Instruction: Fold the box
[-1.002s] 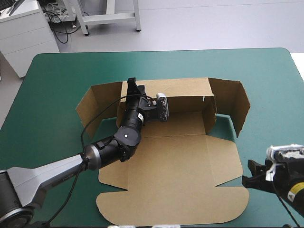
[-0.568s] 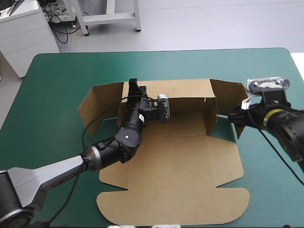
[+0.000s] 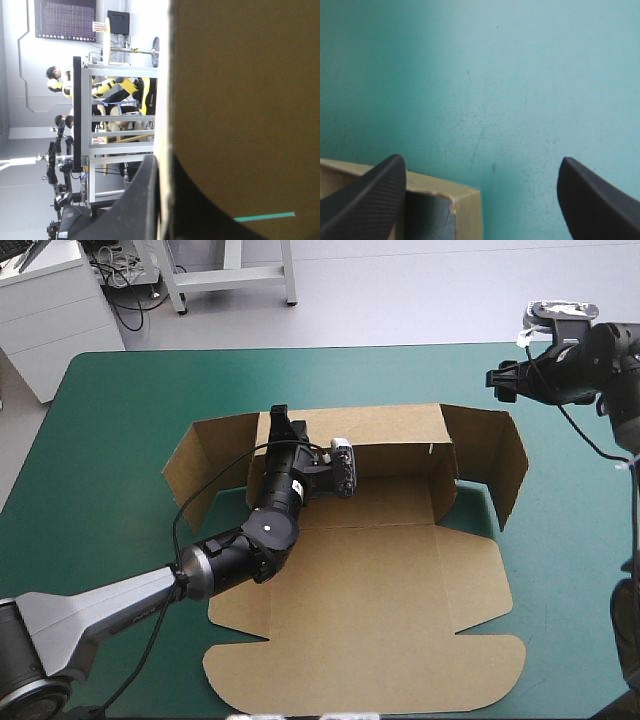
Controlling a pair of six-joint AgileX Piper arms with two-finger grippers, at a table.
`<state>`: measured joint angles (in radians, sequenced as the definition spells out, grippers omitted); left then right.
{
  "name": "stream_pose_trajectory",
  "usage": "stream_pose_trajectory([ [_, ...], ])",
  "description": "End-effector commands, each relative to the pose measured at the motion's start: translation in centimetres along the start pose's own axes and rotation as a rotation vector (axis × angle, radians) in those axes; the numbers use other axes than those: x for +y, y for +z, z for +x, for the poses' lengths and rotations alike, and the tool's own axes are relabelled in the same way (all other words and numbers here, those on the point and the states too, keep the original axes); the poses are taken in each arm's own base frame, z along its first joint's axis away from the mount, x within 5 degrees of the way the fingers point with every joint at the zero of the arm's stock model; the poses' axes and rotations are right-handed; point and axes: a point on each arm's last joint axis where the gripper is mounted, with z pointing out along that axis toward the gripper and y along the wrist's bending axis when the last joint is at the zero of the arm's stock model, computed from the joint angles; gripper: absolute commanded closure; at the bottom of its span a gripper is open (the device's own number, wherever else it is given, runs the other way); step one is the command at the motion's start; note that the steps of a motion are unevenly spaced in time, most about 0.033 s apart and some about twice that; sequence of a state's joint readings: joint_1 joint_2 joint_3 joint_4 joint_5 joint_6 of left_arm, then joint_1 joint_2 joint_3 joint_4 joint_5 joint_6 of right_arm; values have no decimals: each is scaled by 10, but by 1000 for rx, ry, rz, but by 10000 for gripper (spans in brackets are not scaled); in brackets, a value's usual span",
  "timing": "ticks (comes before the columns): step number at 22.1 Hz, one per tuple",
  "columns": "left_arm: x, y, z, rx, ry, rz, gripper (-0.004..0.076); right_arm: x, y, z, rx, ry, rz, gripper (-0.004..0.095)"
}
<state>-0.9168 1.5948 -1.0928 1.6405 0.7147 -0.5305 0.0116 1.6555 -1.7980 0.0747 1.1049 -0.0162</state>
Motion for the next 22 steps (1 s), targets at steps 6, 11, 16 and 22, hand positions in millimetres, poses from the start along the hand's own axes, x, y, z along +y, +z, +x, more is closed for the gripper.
stream_pose_trajectory([
  [6, 24, -11, -3, -34, -18, -81, 756, -5, 28, -17, 15, -33, -2, 155],
  [11, 24, -11, -3, -32, -20, -82, 756, -7, 27, -13, 61, -87, 24, 188],
  [16, 23, -11, -3, -31, -18, -81, 756, -4, 27, -7, 119, -108, -10, 197],
  [22, 16, -5, -4, -8, -2, -73, 756, -2, 22, -6, 131, -136, -40, 197],
])
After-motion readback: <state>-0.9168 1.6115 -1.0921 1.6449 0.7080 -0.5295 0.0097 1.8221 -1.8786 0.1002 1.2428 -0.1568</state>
